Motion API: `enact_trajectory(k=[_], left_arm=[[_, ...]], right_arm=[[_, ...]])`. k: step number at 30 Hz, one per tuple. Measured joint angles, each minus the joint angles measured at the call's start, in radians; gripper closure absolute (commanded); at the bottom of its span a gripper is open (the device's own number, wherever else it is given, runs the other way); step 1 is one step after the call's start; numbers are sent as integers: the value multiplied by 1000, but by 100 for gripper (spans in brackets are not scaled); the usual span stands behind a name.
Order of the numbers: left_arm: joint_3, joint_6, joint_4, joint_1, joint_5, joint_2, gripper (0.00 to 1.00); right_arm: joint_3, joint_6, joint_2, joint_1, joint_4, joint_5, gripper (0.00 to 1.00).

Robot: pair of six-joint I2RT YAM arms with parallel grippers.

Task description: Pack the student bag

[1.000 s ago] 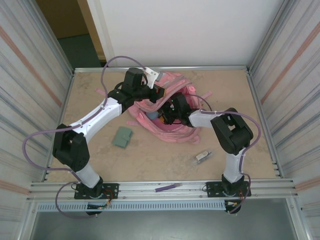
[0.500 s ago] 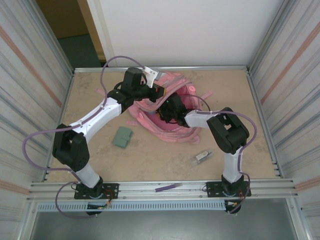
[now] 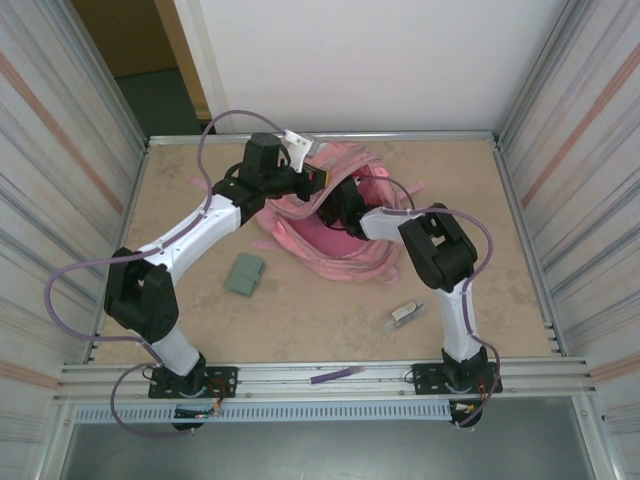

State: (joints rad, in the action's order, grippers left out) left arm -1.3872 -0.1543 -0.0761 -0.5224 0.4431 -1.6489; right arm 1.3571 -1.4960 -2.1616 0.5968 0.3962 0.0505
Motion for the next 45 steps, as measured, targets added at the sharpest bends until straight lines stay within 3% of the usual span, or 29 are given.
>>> enact_trajectory(k=[6, 16, 29, 40, 43, 45], left_arm=[[0, 7, 3, 2, -1, 0, 100], [0, 8, 14, 19, 24, 0, 100], [39, 102, 7, 24, -35, 0, 100], [124, 133, 23, 13, 21, 0, 100], [156, 142, 24, -5, 26, -5, 93], [169, 147, 21, -16, 28, -13, 78]], right_arm=[[53, -26, -69, -10, 117, 43, 47], [-106, 10, 31, -72, 180, 199, 40], [-333, 101, 367, -154, -79, 304, 35], [-499, 380, 766, -347, -461, 300, 29], [-518, 440, 861, -403, -544, 278, 29], [-530, 481, 911, -431, -590, 248, 29]])
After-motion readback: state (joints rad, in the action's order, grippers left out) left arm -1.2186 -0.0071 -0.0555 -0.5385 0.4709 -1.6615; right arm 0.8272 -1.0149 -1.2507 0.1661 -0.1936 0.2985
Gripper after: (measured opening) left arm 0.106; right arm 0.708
